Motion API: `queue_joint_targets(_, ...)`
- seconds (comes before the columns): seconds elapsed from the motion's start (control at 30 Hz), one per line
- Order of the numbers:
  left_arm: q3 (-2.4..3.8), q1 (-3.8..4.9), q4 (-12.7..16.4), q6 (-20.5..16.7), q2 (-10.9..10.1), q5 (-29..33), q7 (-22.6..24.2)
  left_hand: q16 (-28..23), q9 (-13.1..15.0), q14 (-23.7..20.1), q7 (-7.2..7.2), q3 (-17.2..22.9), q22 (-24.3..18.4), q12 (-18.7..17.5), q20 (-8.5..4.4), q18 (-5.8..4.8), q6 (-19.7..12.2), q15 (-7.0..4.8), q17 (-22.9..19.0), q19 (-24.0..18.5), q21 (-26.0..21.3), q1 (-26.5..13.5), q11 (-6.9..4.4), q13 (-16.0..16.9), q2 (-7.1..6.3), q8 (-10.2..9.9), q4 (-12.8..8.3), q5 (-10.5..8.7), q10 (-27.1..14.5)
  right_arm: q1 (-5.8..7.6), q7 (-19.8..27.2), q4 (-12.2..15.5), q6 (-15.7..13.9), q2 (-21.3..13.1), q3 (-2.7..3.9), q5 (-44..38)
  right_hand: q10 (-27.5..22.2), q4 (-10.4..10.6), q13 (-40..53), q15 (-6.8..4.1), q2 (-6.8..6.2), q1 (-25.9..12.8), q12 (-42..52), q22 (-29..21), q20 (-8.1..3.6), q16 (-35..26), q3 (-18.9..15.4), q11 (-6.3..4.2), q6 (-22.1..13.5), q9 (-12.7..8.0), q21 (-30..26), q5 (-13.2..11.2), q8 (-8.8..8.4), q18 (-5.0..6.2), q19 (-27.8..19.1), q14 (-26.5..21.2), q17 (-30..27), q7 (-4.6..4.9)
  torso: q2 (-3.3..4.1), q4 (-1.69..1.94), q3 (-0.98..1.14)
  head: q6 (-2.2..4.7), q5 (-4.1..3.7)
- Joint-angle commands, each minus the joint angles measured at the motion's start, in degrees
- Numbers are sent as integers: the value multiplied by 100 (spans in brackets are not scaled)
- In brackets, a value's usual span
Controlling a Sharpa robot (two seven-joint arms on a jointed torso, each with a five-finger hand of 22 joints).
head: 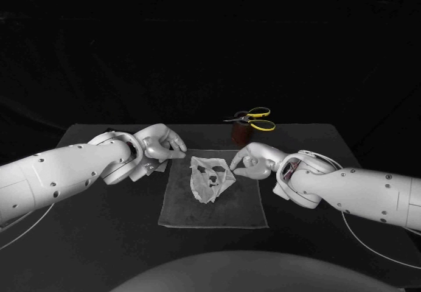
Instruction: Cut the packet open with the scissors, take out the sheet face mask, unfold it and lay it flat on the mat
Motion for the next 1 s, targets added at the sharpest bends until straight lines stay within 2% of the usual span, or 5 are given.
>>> queue_joint_targets(0.03,-20,-84,322,-184,-188,124,394,89,-5,307,-69,26,175,304,-88,-132,116,-93,480,223,195,30,-98,153,-34,91,5,28,110,-108,284,83,-94,37,1,-770,60,-32,49,-28,-48,-3,53,484,-3,37,-21,10,43,-15,59,-10,-39,-114,49,396,500,20,-2,14,9,0,28)
queue_joint_targets(0.33,-106,-363,714,-85,-353,-883,615,467,-97,1335,-211,7,975,1527,-286,-356,265,-285,2751,1059,1018,8,-306,888,-178,178,-42,23,296,-307,-126,23,-154,340,2,-1126,321,64,491,24,-211,-290,453,573,28,136,-256,74,-79,-119,279,-8,-289,-154,131,436,661,90,25,3,1,0,115)
queue_joint_targets(0.5,-116,-428,737,-65,-282,-1648,672,507,-234,1492,-236,-15,1285,2700,-352,-440,260,-341,3183,1331,1323,-11,-363,2257,-201,59,-64,15,665,-329,-331,-39,-211,491,4,-1149,357,97,568,40,-216,-337,520,591,42,156,-309,92,-110,-144,318,-9,-354,-160,146,442,691,108,69,6,-3,0,125)
queue_joint_targets(0.7,-119,-452,707,-45,-173,-2202,704,530,-311,1588,-250,-13,1457,3359,-369,-486,279,-361,3444,1470,1487,29,-385,3389,-197,-19,-111,20,1179,-336,-469,-99,-230,618,7,-1140,398,113,642,47,-207,-351,587,601,48,169,-330,99,-118,-155,344,-9,-384,-163,157,447,713,116,117,9,-2,0,115)
queue_joint_targets(1.0,-122,-530,539,150,93,-2660,635,537,-388,1624,-273,-3,1516,3563,-386,-499,227,-383,3545,1510,1545,50,-412,3729,-202,-128,-148,20,1285,-342,-574,-364,62,873,9,-991,381,176,656,74,-219,-425,597,603,71,178,-433,131,-188,-191,300,-15,-491,-155,143,446,719,148,155,23,-4,0,111)
